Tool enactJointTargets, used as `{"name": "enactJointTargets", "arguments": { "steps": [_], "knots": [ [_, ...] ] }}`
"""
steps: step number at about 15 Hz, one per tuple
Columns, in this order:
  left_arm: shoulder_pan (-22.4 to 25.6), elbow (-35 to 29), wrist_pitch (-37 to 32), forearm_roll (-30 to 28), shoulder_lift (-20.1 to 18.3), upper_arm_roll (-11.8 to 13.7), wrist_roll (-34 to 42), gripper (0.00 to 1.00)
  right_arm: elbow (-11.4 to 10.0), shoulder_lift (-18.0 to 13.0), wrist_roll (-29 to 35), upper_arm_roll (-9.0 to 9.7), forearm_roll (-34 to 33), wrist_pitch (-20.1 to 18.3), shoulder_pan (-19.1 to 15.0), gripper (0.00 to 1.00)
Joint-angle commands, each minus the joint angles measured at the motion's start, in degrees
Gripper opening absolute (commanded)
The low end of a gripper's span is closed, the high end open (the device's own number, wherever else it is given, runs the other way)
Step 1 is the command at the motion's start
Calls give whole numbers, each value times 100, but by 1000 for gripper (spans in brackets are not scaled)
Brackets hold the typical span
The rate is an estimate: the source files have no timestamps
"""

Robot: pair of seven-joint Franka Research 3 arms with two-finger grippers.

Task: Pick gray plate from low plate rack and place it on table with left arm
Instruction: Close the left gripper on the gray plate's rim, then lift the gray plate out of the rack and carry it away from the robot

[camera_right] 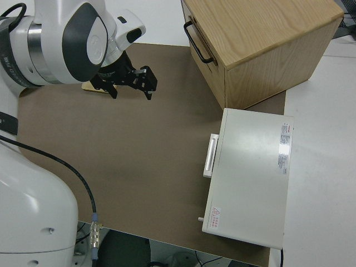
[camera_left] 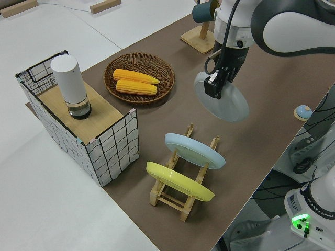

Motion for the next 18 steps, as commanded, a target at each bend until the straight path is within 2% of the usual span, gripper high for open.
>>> {"name": "enactJointTargets", "arguments": {
  "steps": [1, 6, 12, 18],
  "knots": [
    [-124, 999, -959, -340, 109, -70, -513, 0, 35, -14, 1, 38, 43, -83, -41, 990],
    [-115, 1299, -1548, -1183, 82, -114, -1182, 0, 35, -14, 1, 29, 43, -83, -41, 987],
    [-89, 1088, -1796, -2642, 258, -35, -1218, 0, 35, -14, 1, 29, 43, -83, -41, 987],
    [-282, 711, -1699, -3012, 627, -97, -1121, 0, 35, -14, 1, 38, 43, -83, -41, 990]
  ]
}}
